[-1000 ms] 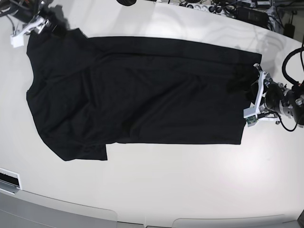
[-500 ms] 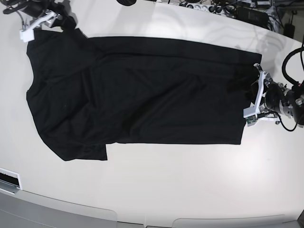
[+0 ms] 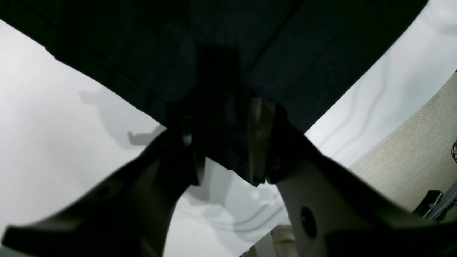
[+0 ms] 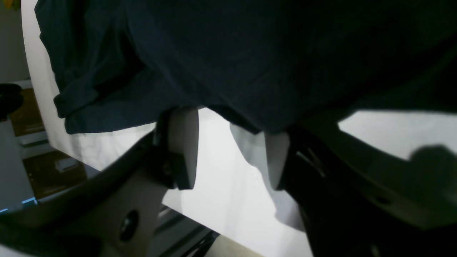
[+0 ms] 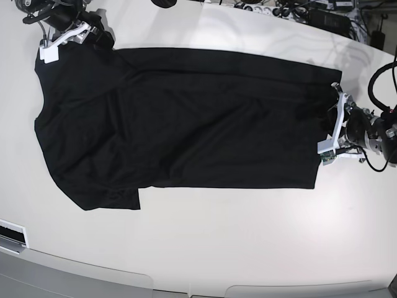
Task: Layout the t-shirt on the table in an organized manner, then fold the t-shirt properly
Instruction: 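Move the right gripper over the shirt body and lower it to grasp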
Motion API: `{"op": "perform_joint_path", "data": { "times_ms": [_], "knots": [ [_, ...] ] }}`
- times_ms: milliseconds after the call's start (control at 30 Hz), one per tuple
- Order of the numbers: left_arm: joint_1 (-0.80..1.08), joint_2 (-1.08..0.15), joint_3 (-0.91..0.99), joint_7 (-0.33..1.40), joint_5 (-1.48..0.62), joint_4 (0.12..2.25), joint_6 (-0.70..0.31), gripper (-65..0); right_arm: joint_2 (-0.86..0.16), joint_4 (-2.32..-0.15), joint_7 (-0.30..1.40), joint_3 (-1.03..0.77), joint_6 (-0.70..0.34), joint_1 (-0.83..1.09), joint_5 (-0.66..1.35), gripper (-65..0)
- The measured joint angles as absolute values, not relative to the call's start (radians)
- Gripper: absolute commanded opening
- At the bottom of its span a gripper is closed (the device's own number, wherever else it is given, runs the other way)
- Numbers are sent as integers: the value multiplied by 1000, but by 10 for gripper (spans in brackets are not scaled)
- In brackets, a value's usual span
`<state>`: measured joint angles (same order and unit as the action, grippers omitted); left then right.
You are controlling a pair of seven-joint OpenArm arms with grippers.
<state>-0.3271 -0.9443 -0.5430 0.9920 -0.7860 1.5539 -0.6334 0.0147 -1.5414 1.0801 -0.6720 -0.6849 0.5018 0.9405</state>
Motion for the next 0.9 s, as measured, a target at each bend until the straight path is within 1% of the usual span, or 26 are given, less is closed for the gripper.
{"op": "perform_joint_path", "data": {
  "times_ms": [67, 100, 300, 333, 367, 400, 433, 467, 567, 700, 767, 900],
  "knots": [
    [-327, -945, -543, 992, -786, 1554, -633, -439, 14, -1541, 1072, -672, -684, 493, 920, -333],
    [-327, -945, -543, 992, -786, 1554, -633, -439, 15, -1542, 1059, -672, -664, 492, 911, -333],
    [-327, -945, -543, 992, -786, 1554, -633, -439, 14, -1542, 1058, -672, -633, 492, 861, -336],
    [-327, -945, -543, 992, -786, 1554, -633, -439, 14, -1542, 1056, -672, -637, 492, 856, -361],
    [-327, -945, -543, 992, -786, 1554, -633, -439, 14, -1542, 1049, -672, -640, 492, 851, -417],
    [-327, -945, -543, 992, -786, 1554, -633, -439, 14, -1542, 1046, -672, -640, 492, 838, -497],
    [-327, -945, -543, 992, -786, 1554, -633, -439, 14, -1542, 1046, -672, -640, 492, 835, -597],
    [-327, -945, -543, 992, -786, 1554, -633, -439, 14, -1542, 1055, -672, -645, 489, 837, -650],
    [-327, -944, -543, 992, -786, 1554, -633, -439, 6, -1540, 1151, -672, -683, 484, 960, -650],
    [-327, -945, -543, 992, -786, 1554, -633, -439, 3, -1589, 1293, -672, -690, 484, 1146, -650],
    [-327, -945, -543, 992, -786, 1554, -633, -439, 4, -1626, 1309, -672, -690, 484, 1177, -650],
    [-327, -945, -543, 992, -786, 1554, -633, -439, 3, -1682, 1310, -672, -690, 484, 1178, -650]
  ]
}}
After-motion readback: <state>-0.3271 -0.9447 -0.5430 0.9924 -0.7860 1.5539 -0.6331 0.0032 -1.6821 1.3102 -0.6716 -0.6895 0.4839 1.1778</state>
